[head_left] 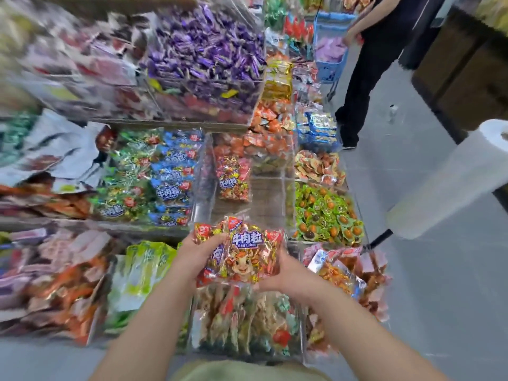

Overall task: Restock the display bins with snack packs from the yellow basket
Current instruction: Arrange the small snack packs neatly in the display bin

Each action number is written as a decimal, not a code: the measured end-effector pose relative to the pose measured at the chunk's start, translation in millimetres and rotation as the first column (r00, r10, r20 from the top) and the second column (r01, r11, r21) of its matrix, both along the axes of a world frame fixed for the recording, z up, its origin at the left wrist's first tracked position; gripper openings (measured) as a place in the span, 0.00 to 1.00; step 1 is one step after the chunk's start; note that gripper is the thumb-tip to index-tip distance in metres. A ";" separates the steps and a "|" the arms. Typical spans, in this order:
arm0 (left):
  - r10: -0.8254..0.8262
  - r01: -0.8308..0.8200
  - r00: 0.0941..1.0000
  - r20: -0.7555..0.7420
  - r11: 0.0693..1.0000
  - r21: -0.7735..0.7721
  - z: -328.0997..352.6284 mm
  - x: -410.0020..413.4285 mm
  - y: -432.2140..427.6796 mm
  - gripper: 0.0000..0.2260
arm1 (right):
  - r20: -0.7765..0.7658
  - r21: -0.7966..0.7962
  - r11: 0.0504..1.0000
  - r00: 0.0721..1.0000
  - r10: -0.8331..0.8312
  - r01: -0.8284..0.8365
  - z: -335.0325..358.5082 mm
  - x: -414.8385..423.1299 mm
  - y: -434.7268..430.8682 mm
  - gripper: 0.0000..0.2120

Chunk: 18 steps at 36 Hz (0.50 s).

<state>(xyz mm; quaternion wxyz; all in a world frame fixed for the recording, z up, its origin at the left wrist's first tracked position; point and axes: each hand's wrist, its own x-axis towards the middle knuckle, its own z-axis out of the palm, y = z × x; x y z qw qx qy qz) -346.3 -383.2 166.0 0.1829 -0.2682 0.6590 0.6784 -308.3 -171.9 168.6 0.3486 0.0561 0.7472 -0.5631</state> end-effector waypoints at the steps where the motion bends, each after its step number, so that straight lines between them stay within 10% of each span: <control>1: 0.028 -0.028 1.000 -0.001 1.000 0.004 -0.3 -1.0 0.3 0.16 | 0.001 -0.030 0.999 1.000 0.015 -0.015 -1.3 -6.4 1.4 0.38; 8: 0.117 -0.120 0.992 -0.044 0.991 -0.065 -1.1 -8.4 -6.2 0.15 | 0.027 -0.191 0.981 0.999 0.031 -0.026 0.2 -33.5 -2.6 0.25; 15: 0.127 -0.133 0.989 -0.069 0.987 -0.087 3.0 -21.2 -8.5 0.19 | 0.011 -0.236 0.970 0.998 -0.057 0.058 -10.5 -49.2 -21.0 0.34; 18: 0.095 -0.101 0.994 -0.056 0.989 -0.110 9.3 -32.7 -10.0 0.35 | -0.030 -0.192 0.979 0.997 -0.073 0.066 -7.9 -59.9 -25.6 0.36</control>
